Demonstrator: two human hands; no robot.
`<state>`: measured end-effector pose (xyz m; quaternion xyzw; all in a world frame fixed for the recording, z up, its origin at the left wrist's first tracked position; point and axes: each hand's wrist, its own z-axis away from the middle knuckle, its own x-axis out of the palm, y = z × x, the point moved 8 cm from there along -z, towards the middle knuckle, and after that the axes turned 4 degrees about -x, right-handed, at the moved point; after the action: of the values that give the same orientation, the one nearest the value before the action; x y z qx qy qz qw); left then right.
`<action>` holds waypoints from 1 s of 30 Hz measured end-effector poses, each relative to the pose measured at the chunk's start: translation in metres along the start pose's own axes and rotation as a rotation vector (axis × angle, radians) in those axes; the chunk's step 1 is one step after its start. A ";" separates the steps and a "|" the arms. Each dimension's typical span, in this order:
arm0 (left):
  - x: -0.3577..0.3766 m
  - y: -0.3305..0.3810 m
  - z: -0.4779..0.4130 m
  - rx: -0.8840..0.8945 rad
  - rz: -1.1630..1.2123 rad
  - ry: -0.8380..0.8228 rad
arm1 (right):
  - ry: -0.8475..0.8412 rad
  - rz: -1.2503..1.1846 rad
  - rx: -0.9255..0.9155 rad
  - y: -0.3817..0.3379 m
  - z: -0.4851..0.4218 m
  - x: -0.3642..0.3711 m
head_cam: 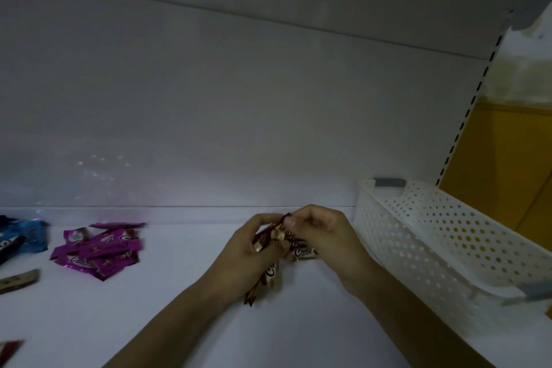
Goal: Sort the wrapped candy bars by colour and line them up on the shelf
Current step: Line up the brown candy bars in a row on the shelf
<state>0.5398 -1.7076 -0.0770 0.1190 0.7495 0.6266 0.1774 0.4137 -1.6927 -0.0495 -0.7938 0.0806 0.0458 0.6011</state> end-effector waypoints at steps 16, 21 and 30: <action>-0.008 -0.005 -0.004 -0.013 -0.035 0.095 | -0.119 0.062 0.077 0.004 -0.004 -0.014; -0.001 -0.005 -0.001 0.033 -0.200 0.113 | -0.118 0.392 -0.045 -0.009 -0.010 -0.030; -0.014 -0.007 -0.001 -0.080 0.084 0.235 | -0.210 0.688 0.113 0.024 -0.008 -0.036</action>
<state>0.5525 -1.7154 -0.0821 0.0690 0.7339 0.6725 0.0665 0.3740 -1.7045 -0.0635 -0.6769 0.2830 0.3219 0.5983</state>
